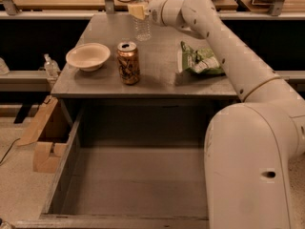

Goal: Place water bottle into top drawer

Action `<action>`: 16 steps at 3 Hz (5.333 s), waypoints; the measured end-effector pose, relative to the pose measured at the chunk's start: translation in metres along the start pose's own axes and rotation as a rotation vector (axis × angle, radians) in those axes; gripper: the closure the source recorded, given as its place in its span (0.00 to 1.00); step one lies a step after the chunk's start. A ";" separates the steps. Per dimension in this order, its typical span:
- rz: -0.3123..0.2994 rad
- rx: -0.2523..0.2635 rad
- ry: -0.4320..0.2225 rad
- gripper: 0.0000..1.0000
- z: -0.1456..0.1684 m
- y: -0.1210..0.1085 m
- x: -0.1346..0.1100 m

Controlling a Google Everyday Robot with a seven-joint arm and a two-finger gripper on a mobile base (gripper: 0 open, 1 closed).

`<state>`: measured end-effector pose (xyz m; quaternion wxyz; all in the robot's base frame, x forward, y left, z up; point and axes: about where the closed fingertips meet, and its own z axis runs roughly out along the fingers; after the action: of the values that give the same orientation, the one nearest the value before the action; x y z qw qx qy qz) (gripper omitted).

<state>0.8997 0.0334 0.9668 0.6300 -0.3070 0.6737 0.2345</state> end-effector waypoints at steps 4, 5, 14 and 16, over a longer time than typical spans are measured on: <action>-0.030 -0.155 -0.056 1.00 -0.209 0.141 -0.097; -0.029 -0.204 -0.059 1.00 -0.225 0.146 -0.087; 0.036 -0.534 -0.082 1.00 -0.209 0.348 0.195; -0.058 -0.539 -0.054 1.00 -0.177 0.359 0.252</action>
Offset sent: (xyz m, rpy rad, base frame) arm -0.2162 -0.0230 0.0934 0.0740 -0.0053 0.2083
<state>0.5154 0.1311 0.7084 0.5498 -0.4763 0.5607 0.3956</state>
